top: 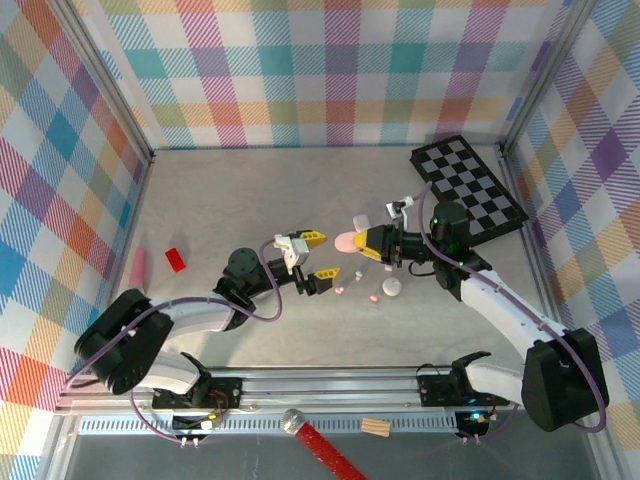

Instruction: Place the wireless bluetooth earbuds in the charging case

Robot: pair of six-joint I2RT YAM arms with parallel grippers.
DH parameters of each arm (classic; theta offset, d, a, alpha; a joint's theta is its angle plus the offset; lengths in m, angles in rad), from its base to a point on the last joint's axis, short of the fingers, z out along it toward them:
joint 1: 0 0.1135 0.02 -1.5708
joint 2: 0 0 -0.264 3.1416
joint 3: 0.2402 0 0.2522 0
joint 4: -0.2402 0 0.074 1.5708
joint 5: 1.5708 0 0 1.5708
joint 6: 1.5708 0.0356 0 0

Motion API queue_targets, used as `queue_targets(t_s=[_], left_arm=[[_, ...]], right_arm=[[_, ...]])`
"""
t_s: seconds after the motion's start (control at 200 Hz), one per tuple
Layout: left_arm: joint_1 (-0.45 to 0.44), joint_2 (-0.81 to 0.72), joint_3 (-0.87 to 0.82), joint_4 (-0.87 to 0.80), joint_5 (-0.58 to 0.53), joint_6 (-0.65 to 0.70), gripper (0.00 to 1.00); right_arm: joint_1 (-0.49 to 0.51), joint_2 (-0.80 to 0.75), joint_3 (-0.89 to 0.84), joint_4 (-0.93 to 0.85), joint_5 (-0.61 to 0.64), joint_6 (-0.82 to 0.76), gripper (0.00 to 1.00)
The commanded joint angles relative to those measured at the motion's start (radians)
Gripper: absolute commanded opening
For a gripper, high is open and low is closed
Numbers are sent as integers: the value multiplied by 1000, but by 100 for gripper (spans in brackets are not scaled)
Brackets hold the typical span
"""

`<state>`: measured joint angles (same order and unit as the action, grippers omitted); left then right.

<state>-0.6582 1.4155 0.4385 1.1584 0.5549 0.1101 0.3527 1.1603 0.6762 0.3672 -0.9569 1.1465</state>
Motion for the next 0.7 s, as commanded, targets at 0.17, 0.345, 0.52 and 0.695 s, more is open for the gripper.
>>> queue_targets(t_s=[0.17,0.345,0.52,0.695], left_arm=[[6,62,87,192,134,-12,86],[-3,87,161,193,175,-20,82],[-8,136,230,193,226,-23,76],[-13,149,276,193,249,-30,69]], right_arm=[[-6,-89,-9,271,-67,214,24],[-6,-75,-31,416,-58,321,24],[-14,-36,-50,546,-60,440,24],[-20,-40,-50,537,-60,451,23]])
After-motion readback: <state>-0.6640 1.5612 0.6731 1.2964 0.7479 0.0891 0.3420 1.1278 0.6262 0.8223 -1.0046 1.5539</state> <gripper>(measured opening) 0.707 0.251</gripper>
